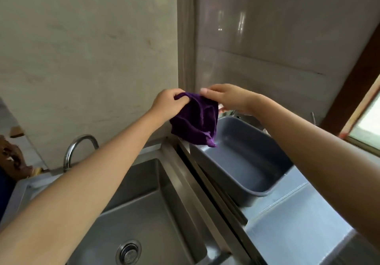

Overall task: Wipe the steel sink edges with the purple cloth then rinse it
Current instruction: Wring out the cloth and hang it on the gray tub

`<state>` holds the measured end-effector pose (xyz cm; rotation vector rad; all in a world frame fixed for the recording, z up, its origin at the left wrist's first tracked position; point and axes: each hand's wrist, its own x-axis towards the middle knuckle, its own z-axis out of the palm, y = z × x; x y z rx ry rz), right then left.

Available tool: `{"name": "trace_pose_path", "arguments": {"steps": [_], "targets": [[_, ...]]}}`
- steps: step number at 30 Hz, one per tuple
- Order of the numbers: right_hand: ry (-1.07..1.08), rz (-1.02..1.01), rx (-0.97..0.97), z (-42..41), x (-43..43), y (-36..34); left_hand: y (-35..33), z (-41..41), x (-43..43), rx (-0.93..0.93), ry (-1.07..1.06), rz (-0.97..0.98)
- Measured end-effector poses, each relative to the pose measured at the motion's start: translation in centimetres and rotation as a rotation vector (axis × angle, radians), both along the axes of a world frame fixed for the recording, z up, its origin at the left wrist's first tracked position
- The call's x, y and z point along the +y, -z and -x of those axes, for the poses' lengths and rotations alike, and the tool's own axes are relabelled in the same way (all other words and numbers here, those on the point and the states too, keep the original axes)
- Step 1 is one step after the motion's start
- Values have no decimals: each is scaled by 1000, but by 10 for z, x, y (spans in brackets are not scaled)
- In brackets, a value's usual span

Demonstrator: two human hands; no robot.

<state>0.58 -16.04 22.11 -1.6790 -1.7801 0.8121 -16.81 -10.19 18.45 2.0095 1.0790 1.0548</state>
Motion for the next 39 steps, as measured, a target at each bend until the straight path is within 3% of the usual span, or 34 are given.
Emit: {"name": "trace_pose_path", "arguments": {"steps": [2, 4, 5, 9, 12, 16, 20, 24, 28, 32, 35, 39], "targets": [[-26, -10, -191, -1, -3, 6, -6, -14, -2, 70, -44, -125], [17, -148, -414, -6, 1, 12, -12, -21, 1, 102, -14, -205], [48, -184, -429, -11, 3, 13, -14, -22, 4, 110, 9, -230], [115, -82, -41, -29, 1, 3, -16, -18, 23, 159, 153, -224], [131, 5, 227, -37, 1, -4, -19, -13, 37, 247, 317, -58], [195, -26, 43, -38, 4, -5, -19, -18, 46, 326, 453, 47], [263, -102, 145, -45, 6, -1, -14, -34, 45, 92, 396, 14], [407, -223, -64, -48, 9, 20, -16, -51, 48, 87, 268, -72], [428, -163, 52, -34, -6, 44, -14, -57, 52, -53, 184, 133], [368, 26, 206, -6, -30, 75, -17, -54, 46, -159, 197, 273], [326, 14, 84, 3, -33, 101, -21, -54, 38, -221, 180, 363], [455, -65, 17, -7, -22, 111, -25, -59, 25, -240, 198, 385]]}}
